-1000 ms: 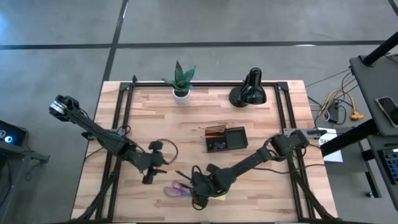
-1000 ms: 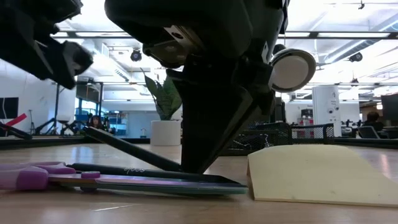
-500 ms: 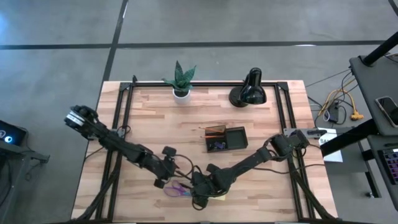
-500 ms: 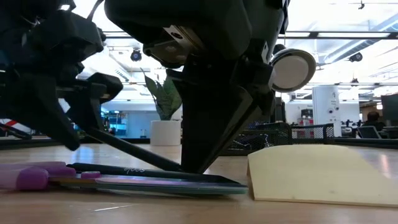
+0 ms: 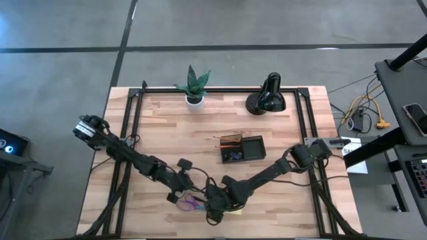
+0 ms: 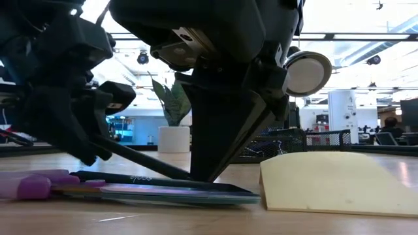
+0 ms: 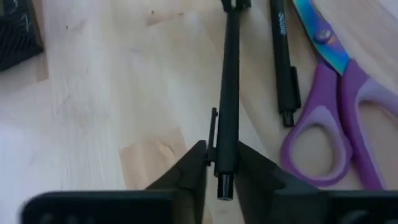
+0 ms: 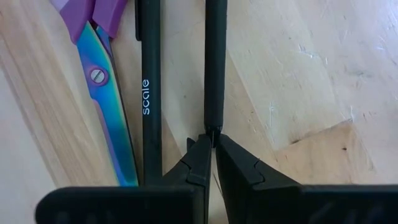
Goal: Pick and place office supplies into organizer
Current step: Put the top black ballpen into the black desk organizer
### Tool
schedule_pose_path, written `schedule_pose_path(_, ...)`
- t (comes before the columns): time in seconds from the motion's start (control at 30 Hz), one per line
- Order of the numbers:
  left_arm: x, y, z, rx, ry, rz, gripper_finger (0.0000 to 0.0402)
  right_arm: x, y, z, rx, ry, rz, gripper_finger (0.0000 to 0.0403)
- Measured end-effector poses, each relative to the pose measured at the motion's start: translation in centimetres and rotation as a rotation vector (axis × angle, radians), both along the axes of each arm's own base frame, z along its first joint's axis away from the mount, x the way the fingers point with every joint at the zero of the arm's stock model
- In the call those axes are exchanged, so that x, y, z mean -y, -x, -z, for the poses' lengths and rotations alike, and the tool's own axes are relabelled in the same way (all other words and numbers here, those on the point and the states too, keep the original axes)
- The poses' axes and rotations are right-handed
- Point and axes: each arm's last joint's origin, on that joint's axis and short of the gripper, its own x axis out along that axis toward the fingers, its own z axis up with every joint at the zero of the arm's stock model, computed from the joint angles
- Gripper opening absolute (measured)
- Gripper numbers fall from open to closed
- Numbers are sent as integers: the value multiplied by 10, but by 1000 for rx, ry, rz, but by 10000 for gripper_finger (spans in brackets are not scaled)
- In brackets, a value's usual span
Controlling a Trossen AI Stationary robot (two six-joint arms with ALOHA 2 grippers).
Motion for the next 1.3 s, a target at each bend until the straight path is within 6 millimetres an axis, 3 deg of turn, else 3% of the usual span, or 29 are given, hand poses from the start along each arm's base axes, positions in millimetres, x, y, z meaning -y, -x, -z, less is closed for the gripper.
schedule_pose_path(0.1,1,-2,-4,11,-18,20,24,0,0,-1,1,-1,-1,17)
schedule_pose_path(0.43,3,-9,-15,-16,-57,32,24,-1,0,-6,1,-4,-3,18)
schedule_pose_path(0.67,-3,-4,-28,-12,-64,14,24,-9,0,-37,35,89,2,23)
schedule_pose_path(0.83,-21,3,-46,-32,-136,-55,23,-14,8,-71,18,139,62,42)
schedule_pose_path(1.1,-58,6,-116,-87,-400,-118,23,-32,46,-120,21,383,228,68)
schedule_pose_path(1.3,-82,-13,-170,-85,-659,-163,23,-46,62,-129,59,362,327,75)
